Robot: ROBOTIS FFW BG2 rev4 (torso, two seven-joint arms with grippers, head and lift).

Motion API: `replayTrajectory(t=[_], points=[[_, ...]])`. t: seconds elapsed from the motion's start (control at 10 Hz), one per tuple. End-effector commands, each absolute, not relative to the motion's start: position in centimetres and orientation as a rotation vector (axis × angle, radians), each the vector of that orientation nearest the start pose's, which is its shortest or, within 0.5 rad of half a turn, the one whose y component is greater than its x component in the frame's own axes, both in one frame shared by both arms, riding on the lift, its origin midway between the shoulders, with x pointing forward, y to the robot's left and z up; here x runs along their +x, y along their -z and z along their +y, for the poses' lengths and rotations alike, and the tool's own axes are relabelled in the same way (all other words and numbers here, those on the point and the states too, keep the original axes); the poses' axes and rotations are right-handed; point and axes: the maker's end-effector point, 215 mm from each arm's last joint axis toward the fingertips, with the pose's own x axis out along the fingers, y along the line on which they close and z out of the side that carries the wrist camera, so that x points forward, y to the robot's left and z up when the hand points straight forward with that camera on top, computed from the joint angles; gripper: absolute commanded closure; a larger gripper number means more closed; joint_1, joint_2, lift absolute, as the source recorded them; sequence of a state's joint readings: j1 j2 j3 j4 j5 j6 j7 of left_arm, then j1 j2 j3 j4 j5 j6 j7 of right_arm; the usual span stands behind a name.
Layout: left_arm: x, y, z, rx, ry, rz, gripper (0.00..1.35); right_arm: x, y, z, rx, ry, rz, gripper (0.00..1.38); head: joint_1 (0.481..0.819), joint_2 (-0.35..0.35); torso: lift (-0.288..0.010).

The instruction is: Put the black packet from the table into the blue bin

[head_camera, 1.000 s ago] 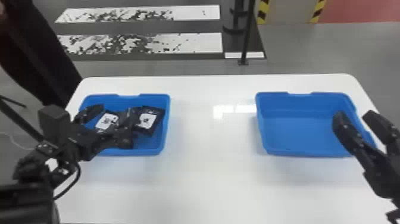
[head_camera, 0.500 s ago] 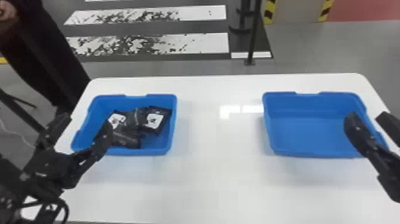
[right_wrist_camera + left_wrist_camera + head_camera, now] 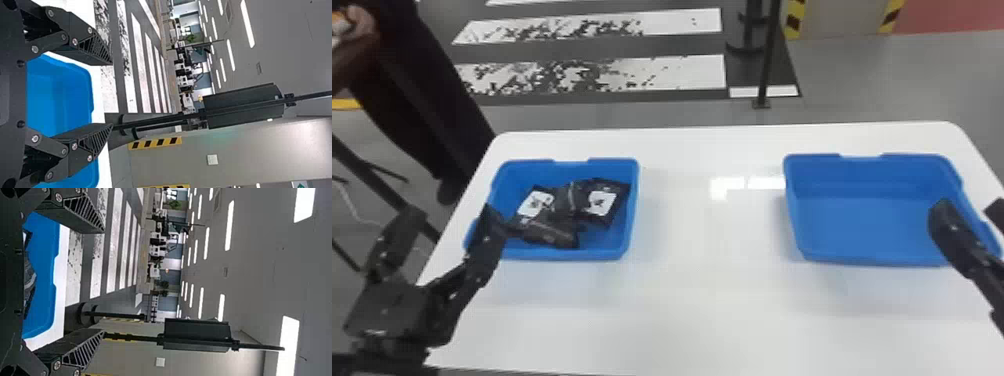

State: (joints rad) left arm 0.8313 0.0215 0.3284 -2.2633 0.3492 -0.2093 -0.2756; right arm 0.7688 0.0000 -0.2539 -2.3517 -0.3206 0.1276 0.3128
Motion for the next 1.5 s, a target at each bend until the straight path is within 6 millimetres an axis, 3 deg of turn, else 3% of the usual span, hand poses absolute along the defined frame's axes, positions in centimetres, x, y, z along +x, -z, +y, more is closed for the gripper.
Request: replayTrajectory(t=[0.0,0.4,1.4], points=[[34.2,25.4,33.2,-0.061,0.030,-0.146,0.14,36.7,29.6,-27.2,0.164,-0.144,0.063,0.51,0.695,0.101,-0.110],[34.7,25.4,31.7,-0.112,0.057,-0.150,0.14,36.7,29.7,-27.3,0.165,-0.141,0.065,0.51,0.695,0.082,-0.110],[35.0,25.9,31.2,-0.142,0.070,-0.134,0.14,36.6,29.8,-27.4,0.167,-0.140,0.067,0.51,0.695,0.063,-0.110]])
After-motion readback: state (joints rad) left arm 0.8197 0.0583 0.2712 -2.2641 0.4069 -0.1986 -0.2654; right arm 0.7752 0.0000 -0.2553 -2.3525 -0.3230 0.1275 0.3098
